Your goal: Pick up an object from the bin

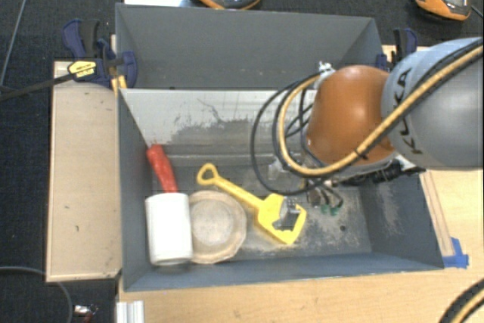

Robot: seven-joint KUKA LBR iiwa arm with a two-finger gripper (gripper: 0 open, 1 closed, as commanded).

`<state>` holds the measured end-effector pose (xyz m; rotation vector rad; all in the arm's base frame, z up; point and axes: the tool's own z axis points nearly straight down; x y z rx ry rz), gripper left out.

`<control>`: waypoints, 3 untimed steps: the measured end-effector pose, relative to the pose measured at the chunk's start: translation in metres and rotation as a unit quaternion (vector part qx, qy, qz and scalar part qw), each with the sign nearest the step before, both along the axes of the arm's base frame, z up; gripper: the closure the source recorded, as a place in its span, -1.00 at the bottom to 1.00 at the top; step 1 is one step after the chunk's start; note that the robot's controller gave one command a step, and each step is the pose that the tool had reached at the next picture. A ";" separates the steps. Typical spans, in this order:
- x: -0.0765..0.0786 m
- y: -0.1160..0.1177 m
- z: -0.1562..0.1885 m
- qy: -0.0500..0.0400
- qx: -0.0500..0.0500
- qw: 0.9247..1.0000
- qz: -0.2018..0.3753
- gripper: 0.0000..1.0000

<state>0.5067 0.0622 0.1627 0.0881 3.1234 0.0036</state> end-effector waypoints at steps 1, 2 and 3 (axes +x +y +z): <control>-0.026 0.012 -0.058 0.008 0.001 0.984 -0.177 -1.00; -0.012 -0.011 -0.091 -0.002 0.002 0.997 -0.072 -1.00; 0.003 -0.024 -0.091 0.004 0.002 0.974 -0.227 1.00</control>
Offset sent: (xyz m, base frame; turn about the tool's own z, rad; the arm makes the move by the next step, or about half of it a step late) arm -0.0128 -0.0112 -0.0927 0.1411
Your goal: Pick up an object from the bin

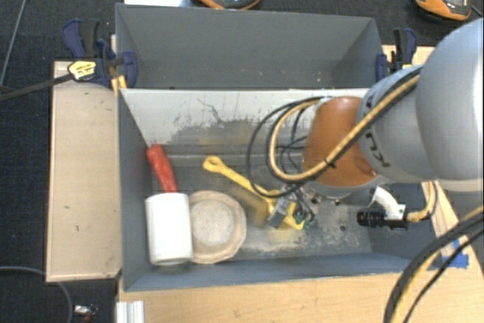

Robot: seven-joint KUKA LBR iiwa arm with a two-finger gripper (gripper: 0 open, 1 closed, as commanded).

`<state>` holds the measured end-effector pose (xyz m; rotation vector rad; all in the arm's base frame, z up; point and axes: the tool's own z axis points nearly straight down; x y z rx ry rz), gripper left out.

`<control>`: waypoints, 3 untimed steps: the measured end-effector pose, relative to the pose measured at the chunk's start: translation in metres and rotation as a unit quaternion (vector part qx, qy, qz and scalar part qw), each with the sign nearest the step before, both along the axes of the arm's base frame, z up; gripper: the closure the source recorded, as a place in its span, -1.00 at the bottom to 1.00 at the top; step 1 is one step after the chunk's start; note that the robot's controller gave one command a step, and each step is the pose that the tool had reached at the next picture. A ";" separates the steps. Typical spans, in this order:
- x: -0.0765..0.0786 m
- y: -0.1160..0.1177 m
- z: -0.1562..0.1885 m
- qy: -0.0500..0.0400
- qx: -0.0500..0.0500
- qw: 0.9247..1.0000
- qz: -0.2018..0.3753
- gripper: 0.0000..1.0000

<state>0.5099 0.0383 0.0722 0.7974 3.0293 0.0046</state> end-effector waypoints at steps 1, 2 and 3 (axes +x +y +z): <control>0.000 0.000 0.000 0.000 0.000 1.000 0.000 1.00; 0.001 -0.001 0.005 -0.002 0.000 1.000 -0.001 1.00; -0.001 -0.001 0.023 0.001 0.000 1.000 0.000 1.00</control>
Offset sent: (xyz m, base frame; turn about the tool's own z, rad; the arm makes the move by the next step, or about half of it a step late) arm 0.0002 0.0001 0.0084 0.0006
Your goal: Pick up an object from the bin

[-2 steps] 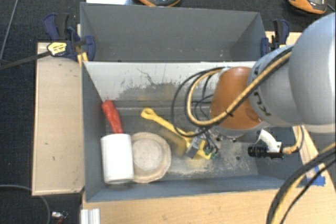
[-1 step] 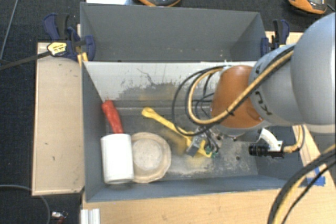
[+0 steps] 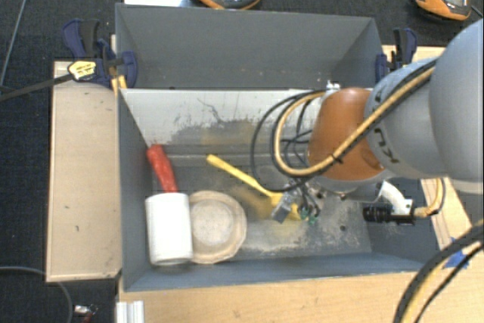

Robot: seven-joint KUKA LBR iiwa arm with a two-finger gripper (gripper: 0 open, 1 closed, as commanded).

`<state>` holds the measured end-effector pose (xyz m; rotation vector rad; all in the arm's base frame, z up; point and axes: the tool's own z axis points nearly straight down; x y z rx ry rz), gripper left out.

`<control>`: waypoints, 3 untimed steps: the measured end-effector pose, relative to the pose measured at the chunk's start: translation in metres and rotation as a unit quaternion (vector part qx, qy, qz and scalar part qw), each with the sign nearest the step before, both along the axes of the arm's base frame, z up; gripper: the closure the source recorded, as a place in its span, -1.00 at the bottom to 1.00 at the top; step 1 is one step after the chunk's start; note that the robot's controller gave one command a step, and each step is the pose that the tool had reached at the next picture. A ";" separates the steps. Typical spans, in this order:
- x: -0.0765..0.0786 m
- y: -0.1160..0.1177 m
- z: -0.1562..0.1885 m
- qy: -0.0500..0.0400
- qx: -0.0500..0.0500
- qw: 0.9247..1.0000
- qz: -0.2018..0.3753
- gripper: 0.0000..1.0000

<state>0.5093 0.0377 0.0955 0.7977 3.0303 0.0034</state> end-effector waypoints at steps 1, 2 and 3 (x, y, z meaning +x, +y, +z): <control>0.001 0.000 0.026 -0.002 0.000 1.000 0.002 1.00; 0.001 0.000 0.035 -0.002 0.000 1.000 0.002 1.00; 0.001 0.000 0.051 -0.001 0.000 1.000 0.003 1.00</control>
Offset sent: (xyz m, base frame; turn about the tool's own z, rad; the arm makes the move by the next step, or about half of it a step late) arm 0.0006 0.0000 0.0262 -0.0022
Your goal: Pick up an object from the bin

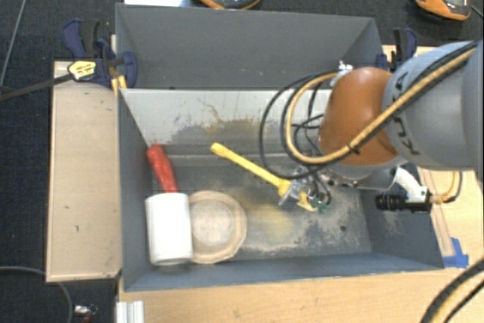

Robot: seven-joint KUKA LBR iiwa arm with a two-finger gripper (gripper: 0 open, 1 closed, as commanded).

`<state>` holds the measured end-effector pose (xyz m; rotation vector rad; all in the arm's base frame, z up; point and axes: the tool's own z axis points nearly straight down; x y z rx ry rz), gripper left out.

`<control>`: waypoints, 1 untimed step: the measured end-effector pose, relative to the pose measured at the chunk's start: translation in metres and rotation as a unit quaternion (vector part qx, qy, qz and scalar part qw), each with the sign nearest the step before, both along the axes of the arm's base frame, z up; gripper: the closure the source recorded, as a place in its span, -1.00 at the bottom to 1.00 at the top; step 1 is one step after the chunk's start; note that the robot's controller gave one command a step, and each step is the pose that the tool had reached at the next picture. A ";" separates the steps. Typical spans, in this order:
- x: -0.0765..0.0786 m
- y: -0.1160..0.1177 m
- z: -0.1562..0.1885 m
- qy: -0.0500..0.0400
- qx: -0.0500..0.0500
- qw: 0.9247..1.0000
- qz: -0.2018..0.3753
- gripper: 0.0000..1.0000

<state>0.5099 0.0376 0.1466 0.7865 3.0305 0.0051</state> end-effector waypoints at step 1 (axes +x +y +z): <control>0.001 0.000 0.015 -0.002 0.000 1.000 0.001 1.00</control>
Offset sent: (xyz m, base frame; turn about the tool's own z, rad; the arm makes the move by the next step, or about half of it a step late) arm 0.0008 0.0000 0.0527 -0.0020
